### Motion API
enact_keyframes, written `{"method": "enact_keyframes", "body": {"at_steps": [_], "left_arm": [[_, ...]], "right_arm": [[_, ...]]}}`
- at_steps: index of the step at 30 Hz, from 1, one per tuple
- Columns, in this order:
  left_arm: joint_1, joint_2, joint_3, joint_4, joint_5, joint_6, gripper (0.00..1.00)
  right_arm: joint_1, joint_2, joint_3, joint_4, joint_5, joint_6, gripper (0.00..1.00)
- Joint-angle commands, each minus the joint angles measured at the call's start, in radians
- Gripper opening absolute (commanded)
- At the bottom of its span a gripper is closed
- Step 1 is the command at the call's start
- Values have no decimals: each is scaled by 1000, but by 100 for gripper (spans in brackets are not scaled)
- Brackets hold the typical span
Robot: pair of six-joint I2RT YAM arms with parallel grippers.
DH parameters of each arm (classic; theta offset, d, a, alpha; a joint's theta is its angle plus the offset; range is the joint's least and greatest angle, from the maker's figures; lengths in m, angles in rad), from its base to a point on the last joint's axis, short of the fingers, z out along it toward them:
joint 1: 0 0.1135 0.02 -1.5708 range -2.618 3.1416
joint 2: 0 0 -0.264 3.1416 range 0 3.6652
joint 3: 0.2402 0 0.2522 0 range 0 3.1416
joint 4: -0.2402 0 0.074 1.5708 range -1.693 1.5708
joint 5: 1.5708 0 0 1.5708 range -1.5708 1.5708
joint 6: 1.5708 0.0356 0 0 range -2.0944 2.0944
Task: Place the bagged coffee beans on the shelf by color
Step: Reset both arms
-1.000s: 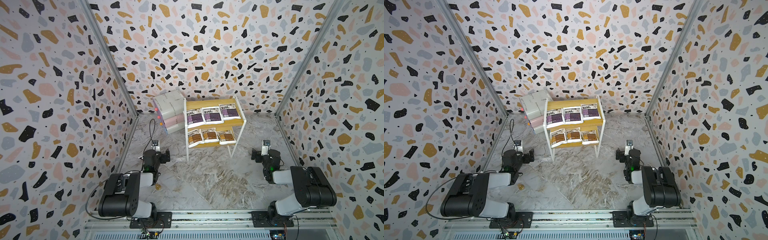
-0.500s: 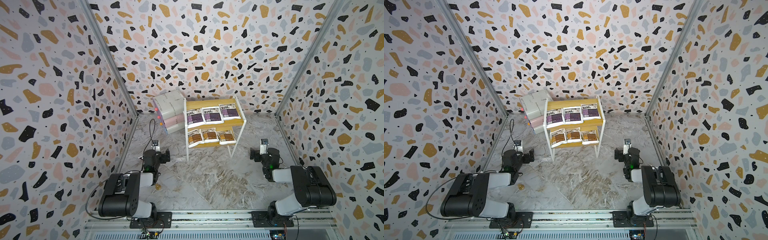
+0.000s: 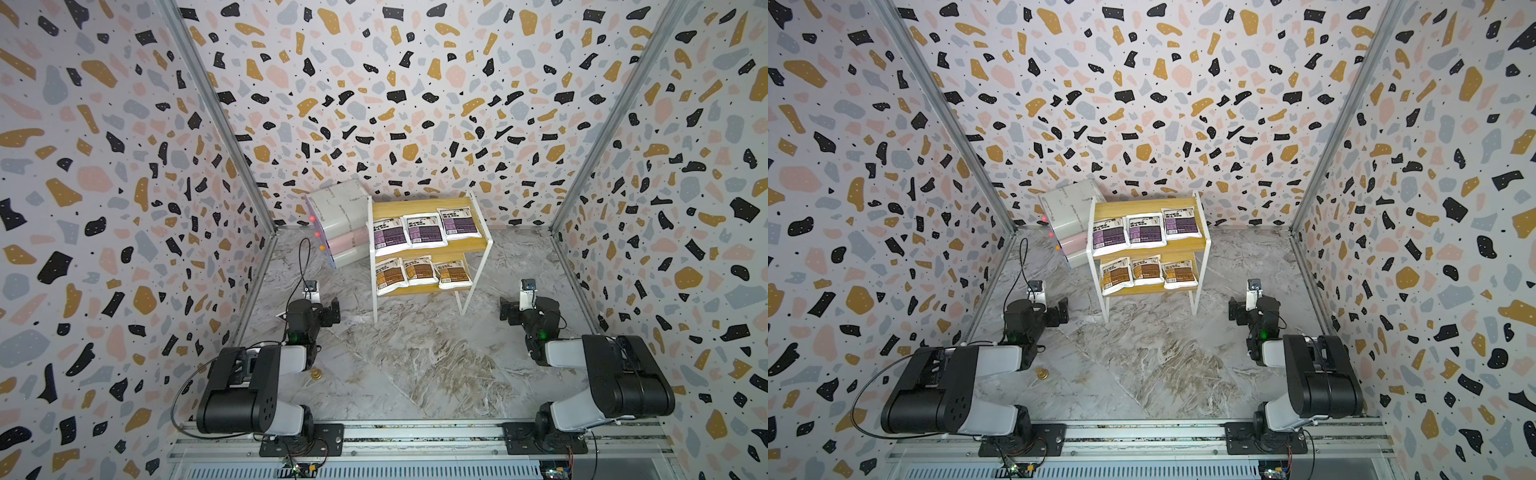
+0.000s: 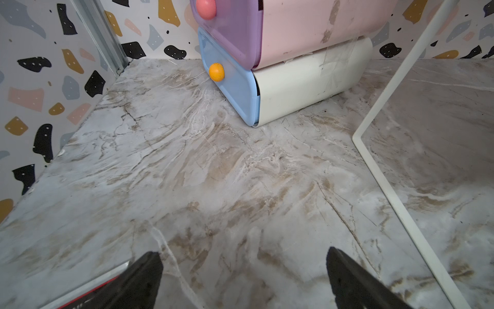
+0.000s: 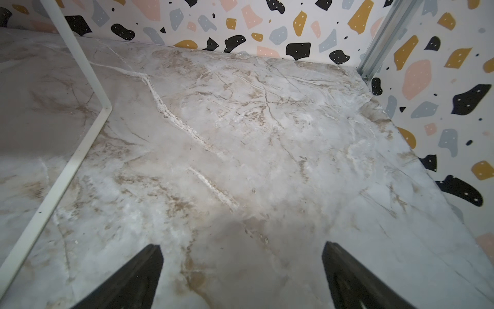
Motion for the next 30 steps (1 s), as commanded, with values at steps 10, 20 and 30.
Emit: {"method": "enact_keyframes", "body": {"at_steps": [10, 20, 30], "left_arm": [[-1, -9, 17, 49, 2, -7, 100], [0, -7, 17, 49, 3, -7, 100], [0, -7, 17, 48, 3, -7, 100]], "right_arm": [[4, 38, 20, 26, 130, 50, 99], [4, 50, 13, 61, 123, 45, 99], [4, 52, 13, 64, 122, 44, 99]]}}
